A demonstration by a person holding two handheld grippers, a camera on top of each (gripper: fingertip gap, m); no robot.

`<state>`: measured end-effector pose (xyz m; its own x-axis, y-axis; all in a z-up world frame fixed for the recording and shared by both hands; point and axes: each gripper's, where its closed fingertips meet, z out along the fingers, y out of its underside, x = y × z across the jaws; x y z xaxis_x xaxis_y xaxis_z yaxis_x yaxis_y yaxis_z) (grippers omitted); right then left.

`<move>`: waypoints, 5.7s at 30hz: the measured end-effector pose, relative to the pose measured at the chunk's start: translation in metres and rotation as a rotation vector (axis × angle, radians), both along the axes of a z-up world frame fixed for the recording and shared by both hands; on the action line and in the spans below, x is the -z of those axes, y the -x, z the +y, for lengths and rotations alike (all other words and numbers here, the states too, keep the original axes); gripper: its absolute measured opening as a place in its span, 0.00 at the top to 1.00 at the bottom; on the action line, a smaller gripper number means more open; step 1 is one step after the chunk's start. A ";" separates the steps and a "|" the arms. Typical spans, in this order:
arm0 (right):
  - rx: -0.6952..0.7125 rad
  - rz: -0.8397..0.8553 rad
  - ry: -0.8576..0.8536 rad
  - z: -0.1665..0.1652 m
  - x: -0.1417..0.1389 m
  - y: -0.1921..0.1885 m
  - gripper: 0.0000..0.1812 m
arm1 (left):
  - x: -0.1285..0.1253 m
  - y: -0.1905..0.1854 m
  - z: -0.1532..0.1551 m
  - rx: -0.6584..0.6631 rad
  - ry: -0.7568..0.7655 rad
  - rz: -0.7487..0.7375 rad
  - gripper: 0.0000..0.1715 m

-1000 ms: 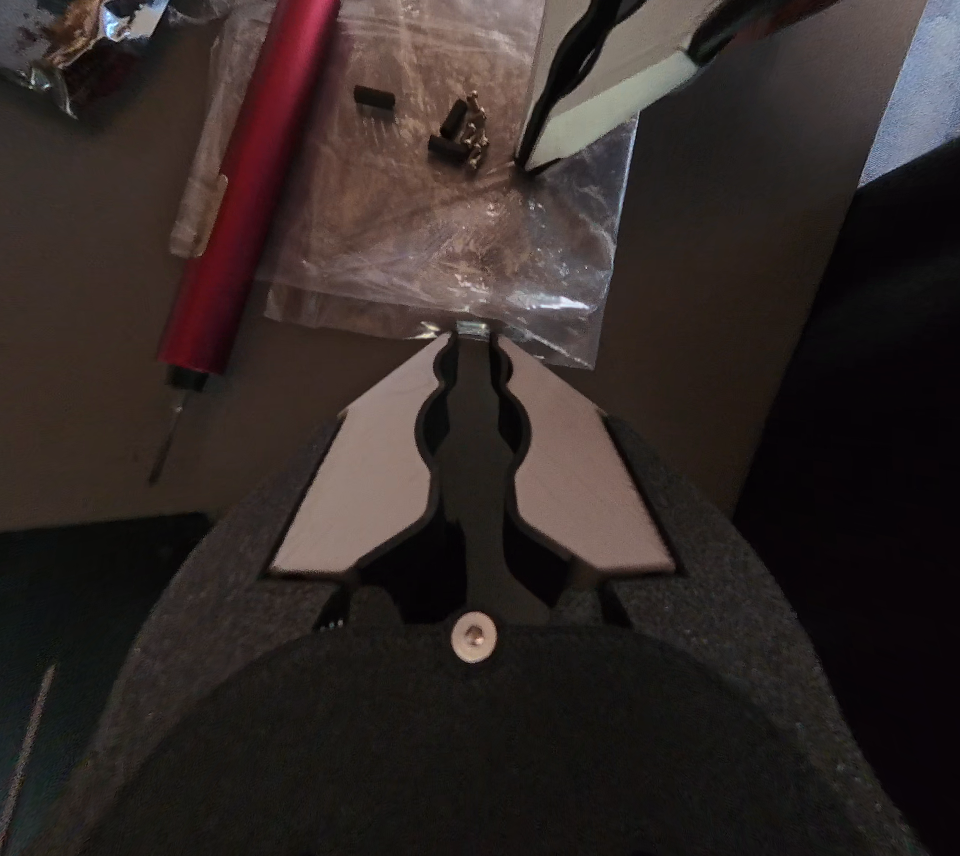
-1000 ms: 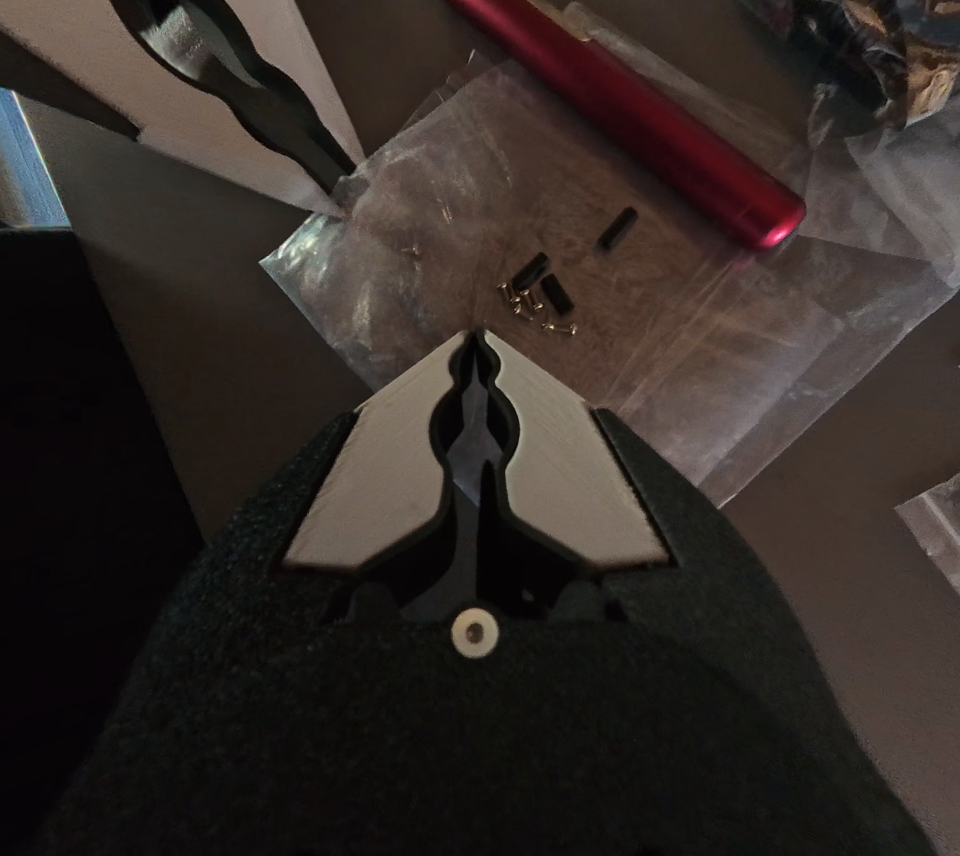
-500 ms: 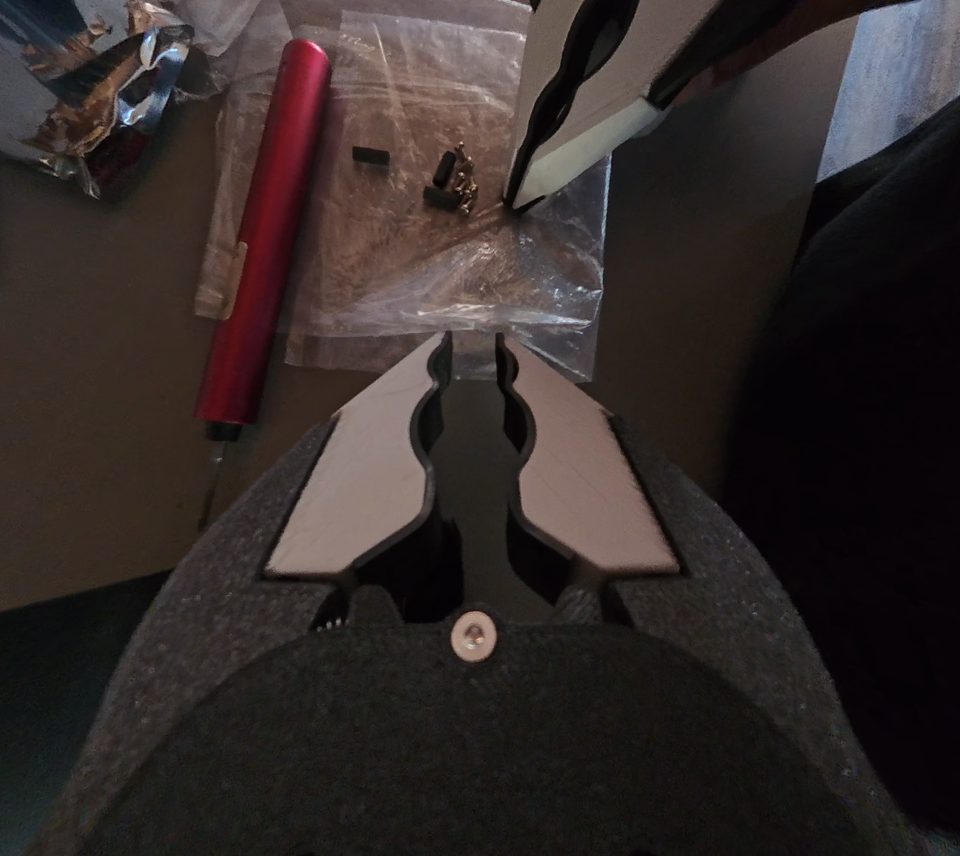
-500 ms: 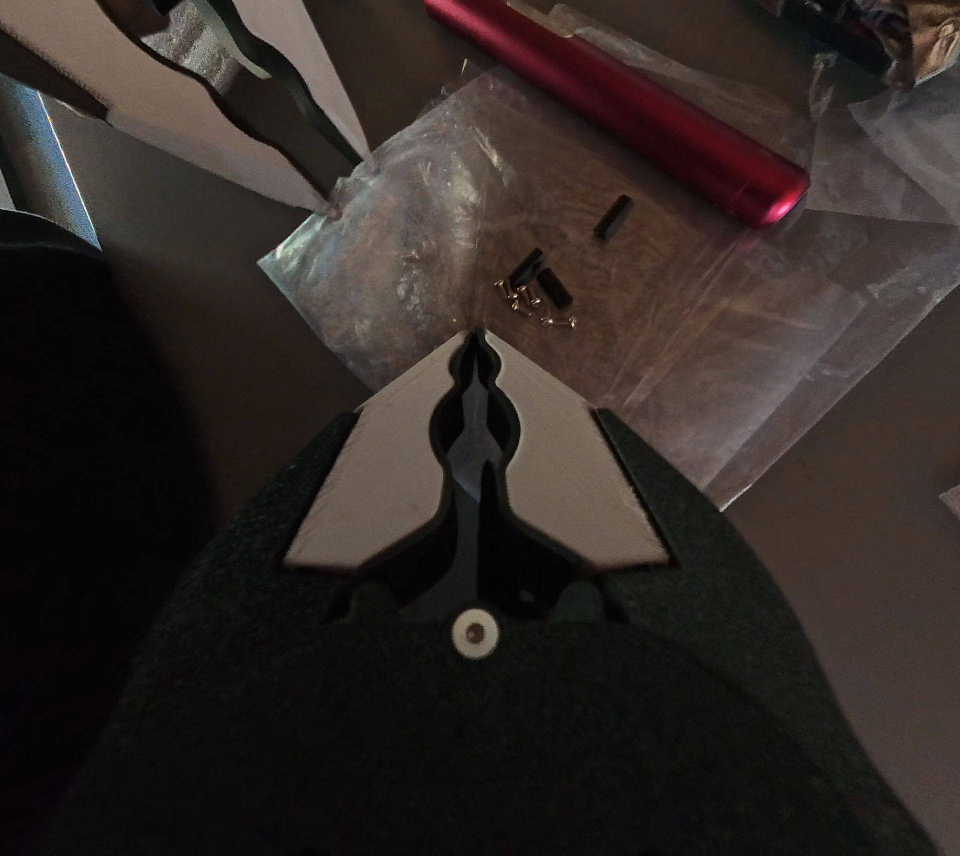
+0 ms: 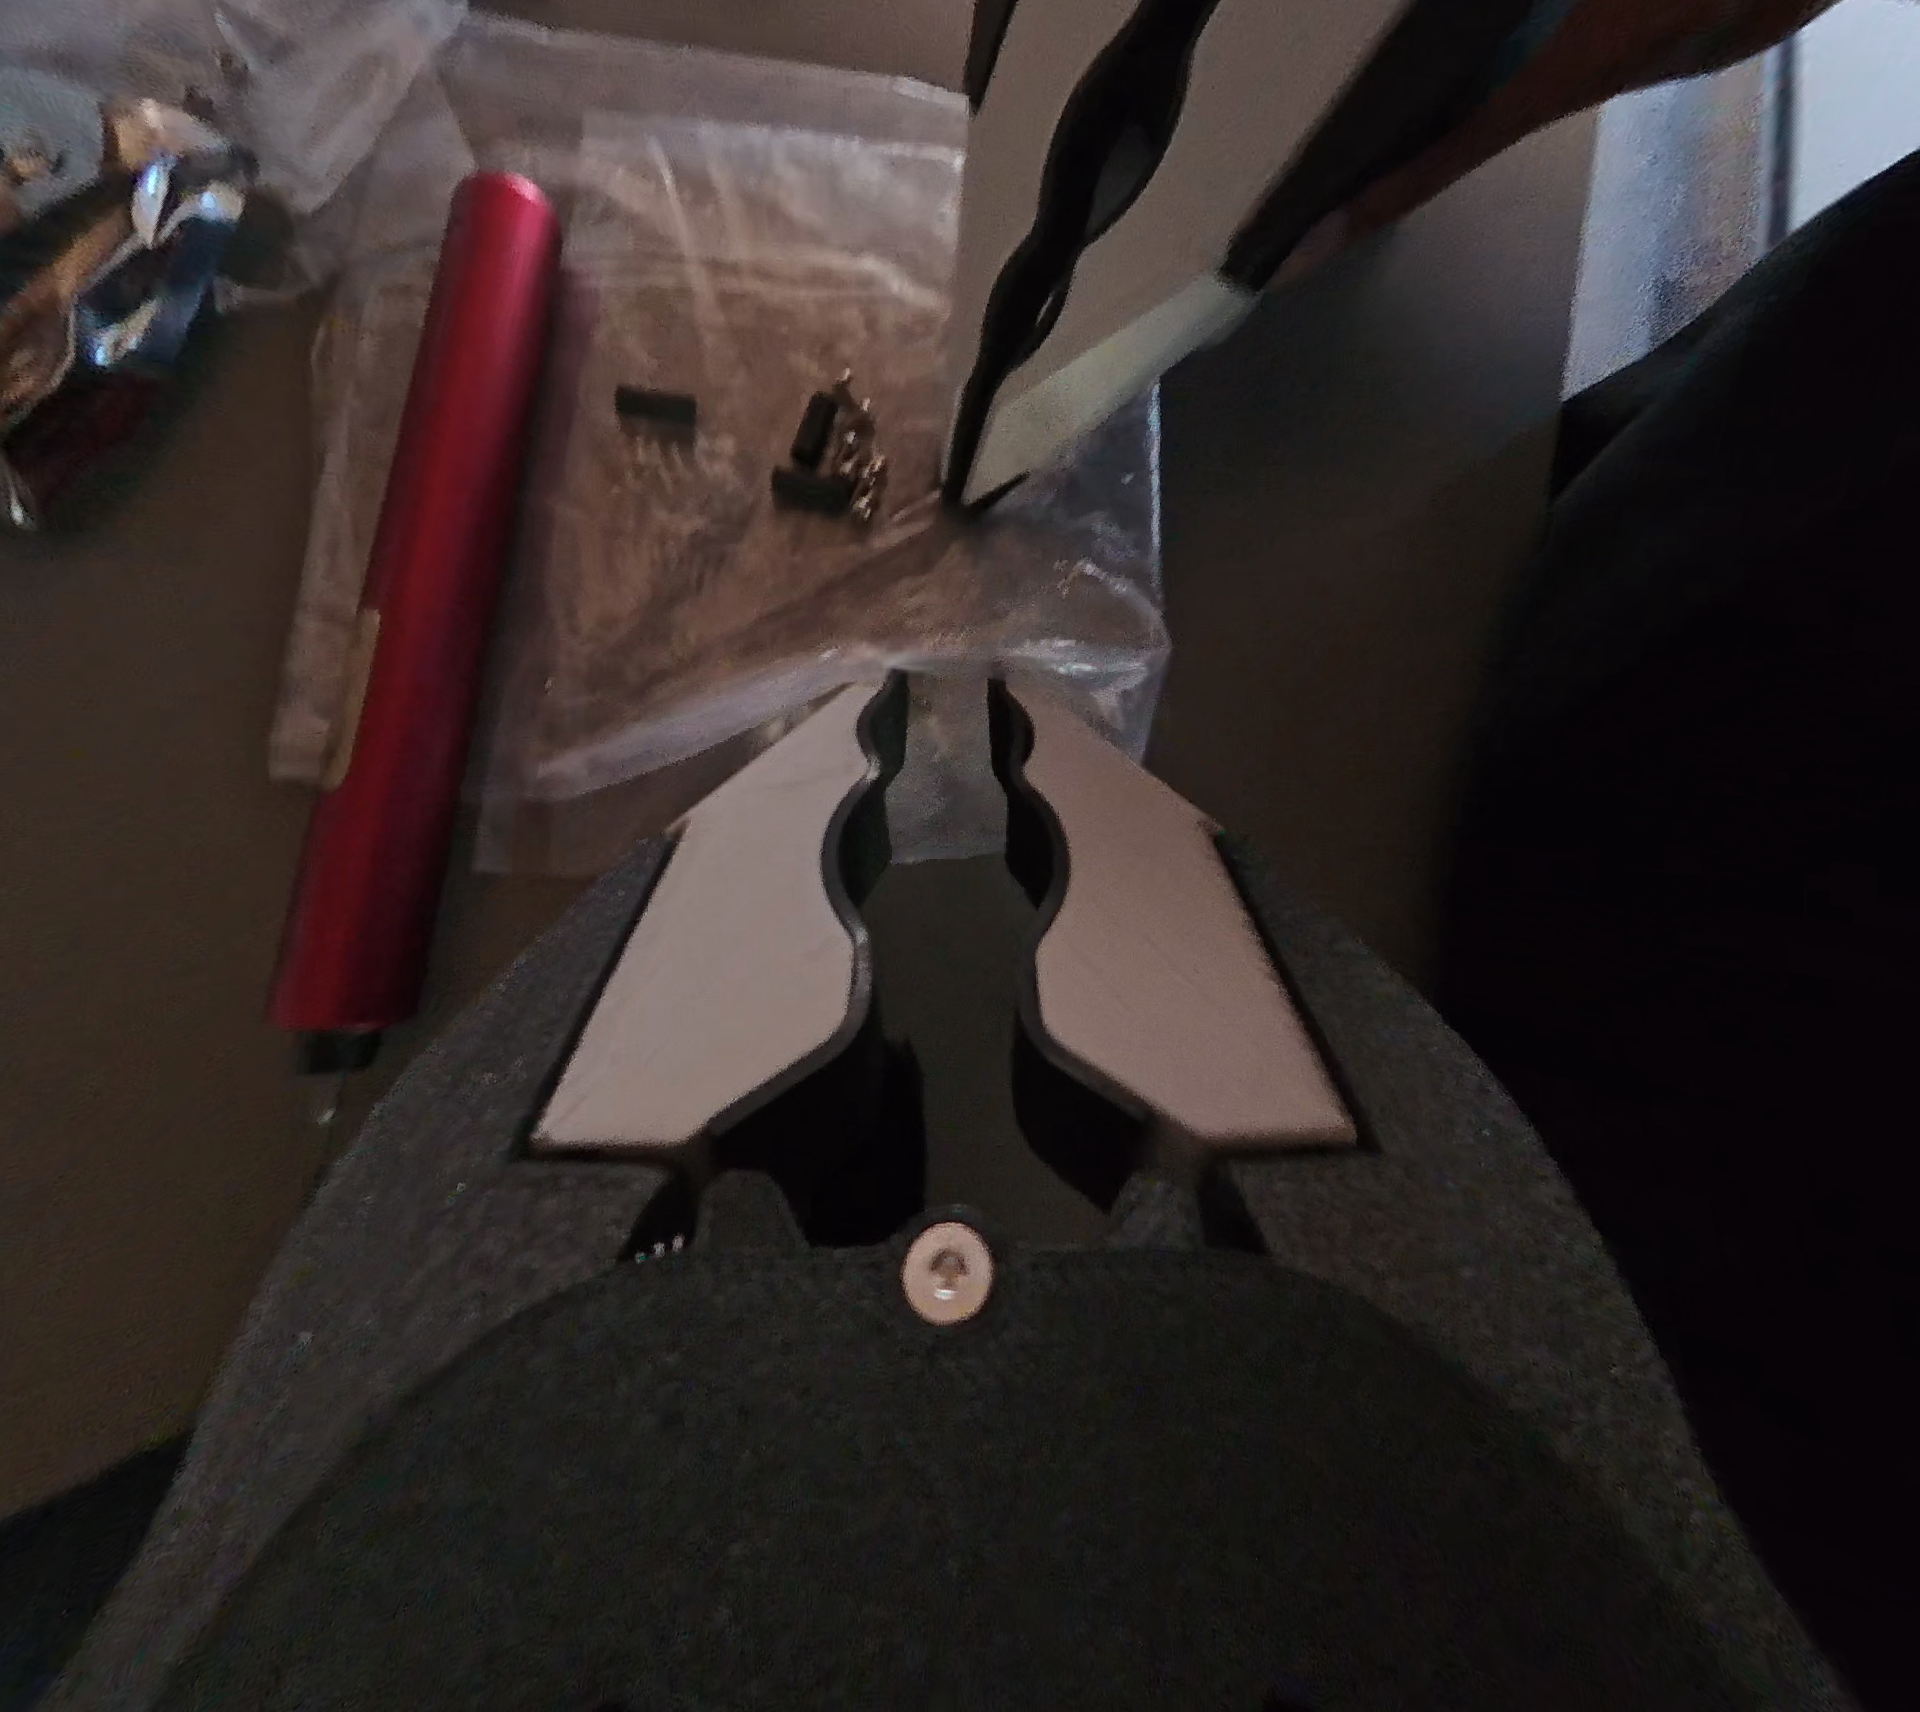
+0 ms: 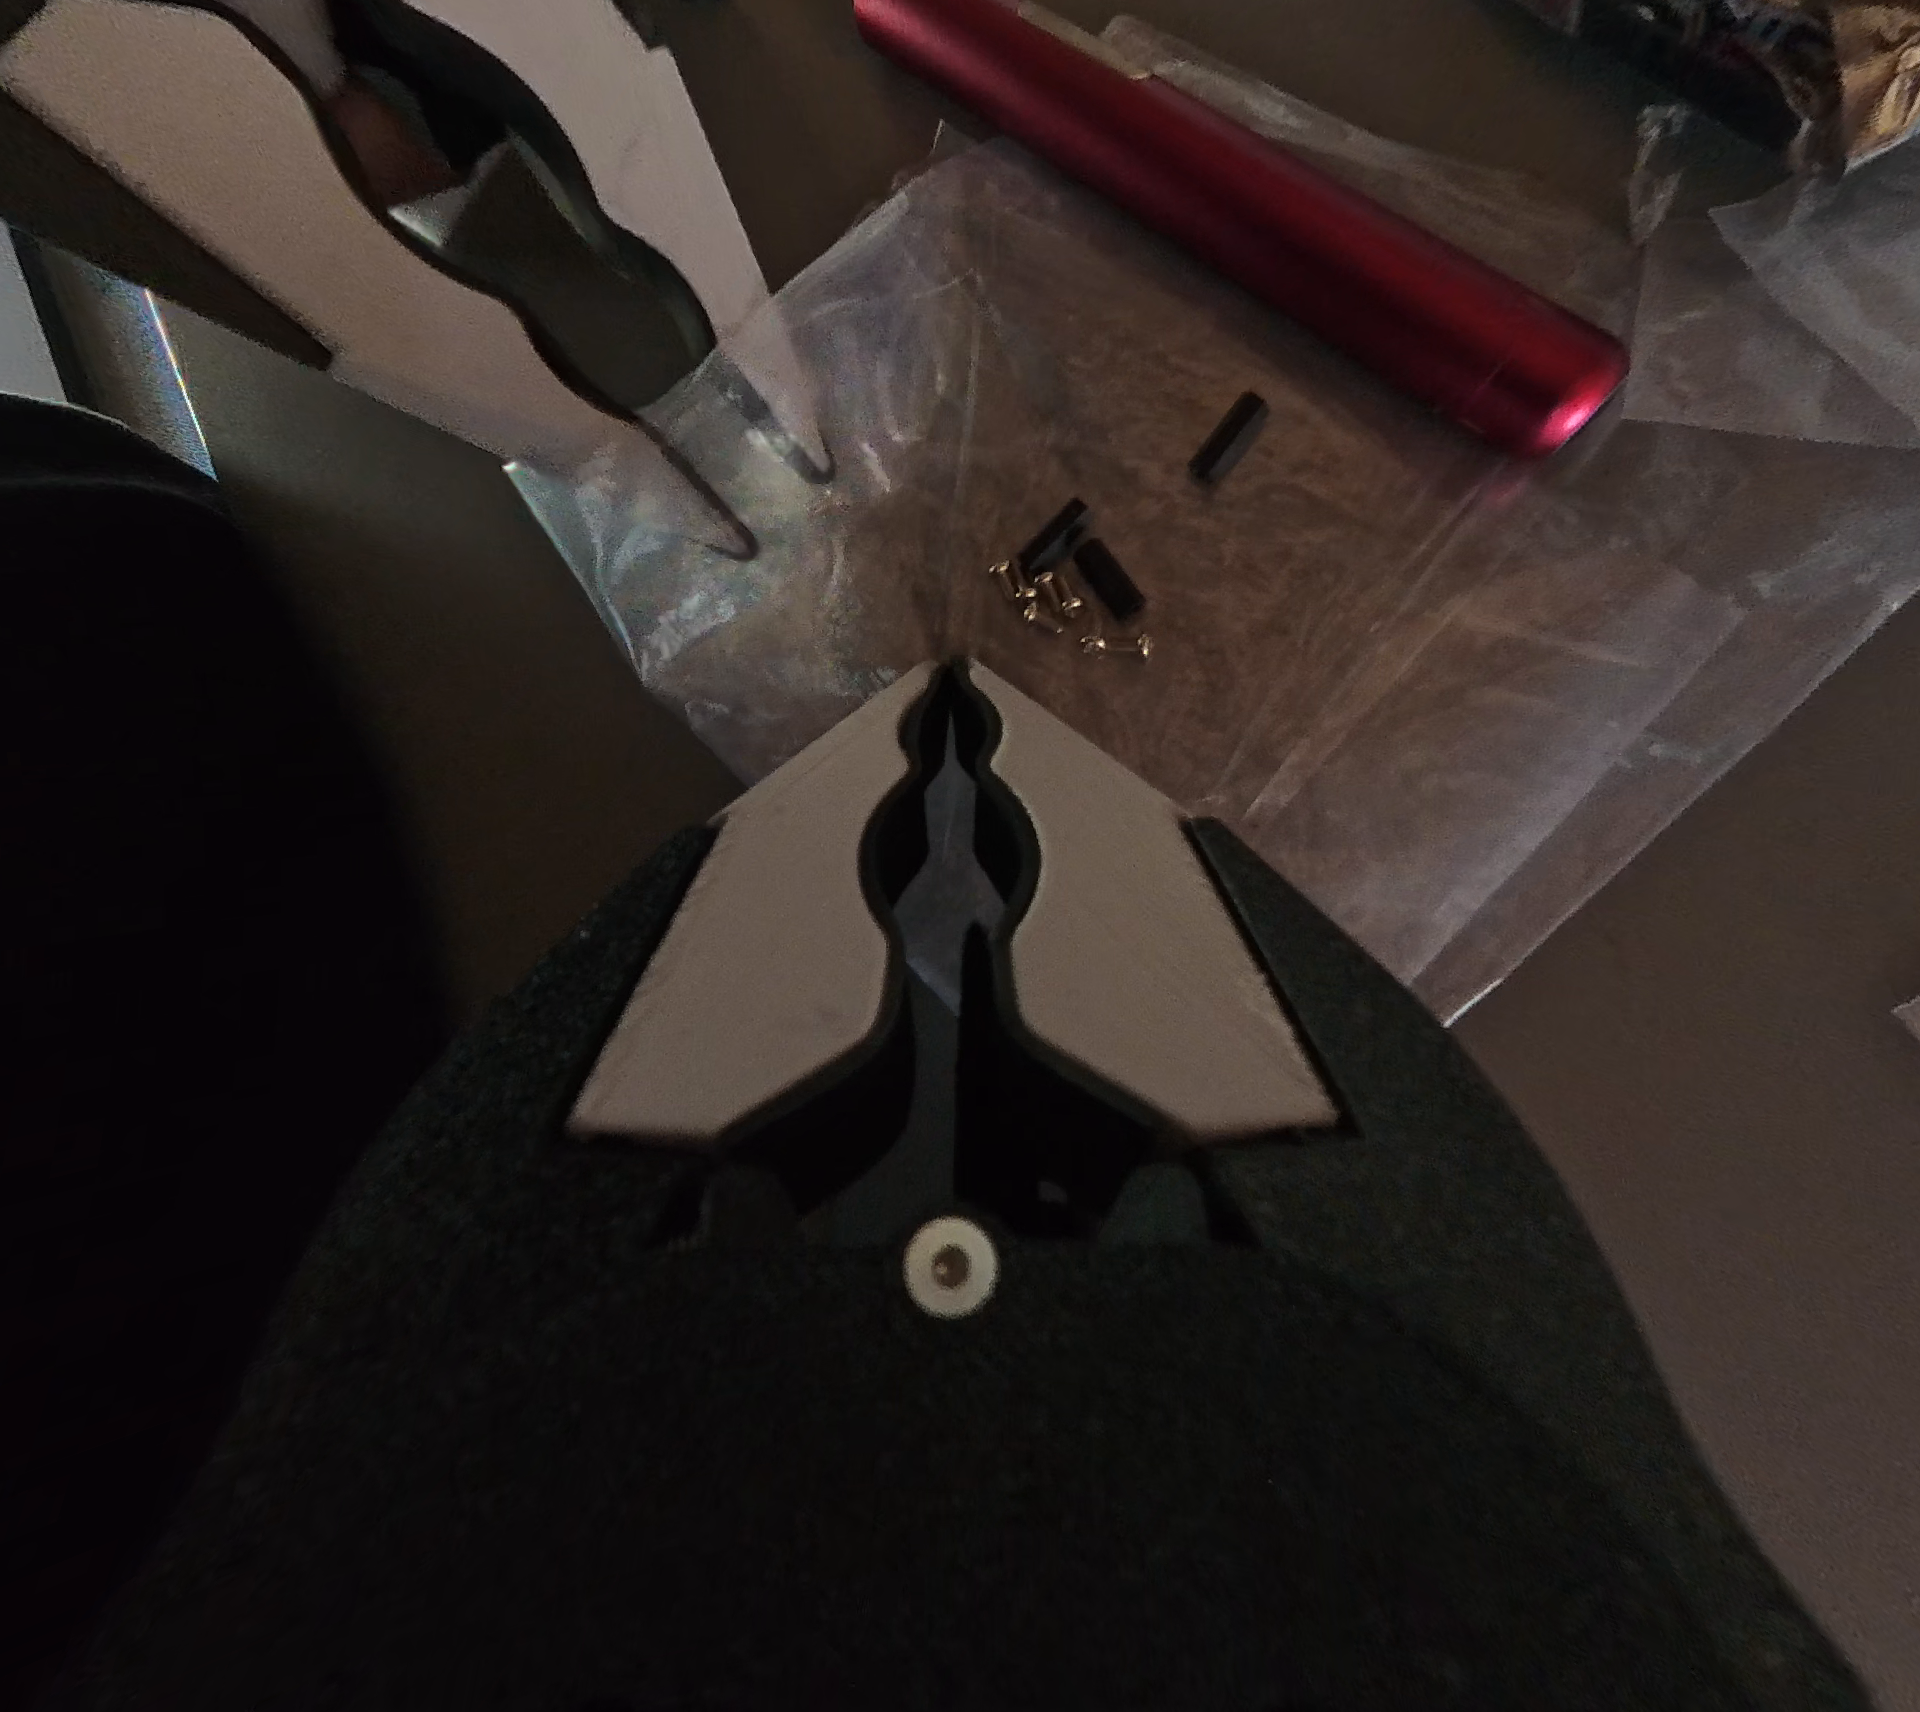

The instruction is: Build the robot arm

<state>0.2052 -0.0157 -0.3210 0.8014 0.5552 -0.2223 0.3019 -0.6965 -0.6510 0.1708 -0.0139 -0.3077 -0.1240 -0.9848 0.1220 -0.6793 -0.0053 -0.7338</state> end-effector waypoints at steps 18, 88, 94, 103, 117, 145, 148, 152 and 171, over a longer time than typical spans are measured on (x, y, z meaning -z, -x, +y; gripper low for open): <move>0.000 0.022 -0.007 0.000 0.000 -0.001 1.00 | 0.011 -0.004 0.005 -0.002 -0.137 0.047 0.99; 0.418 -0.149 -0.080 0.045 -0.001 0.117 0.94 | -0.036 0.231 0.026 -0.066 0.038 -0.074 0.93; 0.437 -0.082 -0.016 0.046 0.000 0.117 1.00 | -0.021 0.215 0.026 -0.092 -0.018 -0.041 0.93; 0.260 0.200 -0.034 0.078 -0.025 0.208 1.00 | -0.013 0.207 0.049 -0.267 -0.109 -0.038 0.91; 0.116 -0.189 -0.018 0.032 -0.016 0.133 0.92 | -0.008 0.234 0.059 -0.394 -0.132 -0.051 0.91; 0.169 -0.140 -0.040 0.050 0.000 0.126 0.99 | -0.017 0.232 0.060 -0.374 -0.134 -0.056 0.91; 0.184 -0.128 -0.064 0.050 -0.003 0.127 0.99 | -0.021 0.230 0.061 -0.363 -0.138 -0.060 0.91; 0.189 -0.051 -0.162 0.063 -0.040 0.137 0.99 | -0.030 0.226 0.063 -0.351 -0.141 -0.076 0.91; 0.100 0.020 -0.326 0.123 -0.092 0.170 1.00 | -0.078 0.212 0.070 -0.356 -0.122 -0.164 0.91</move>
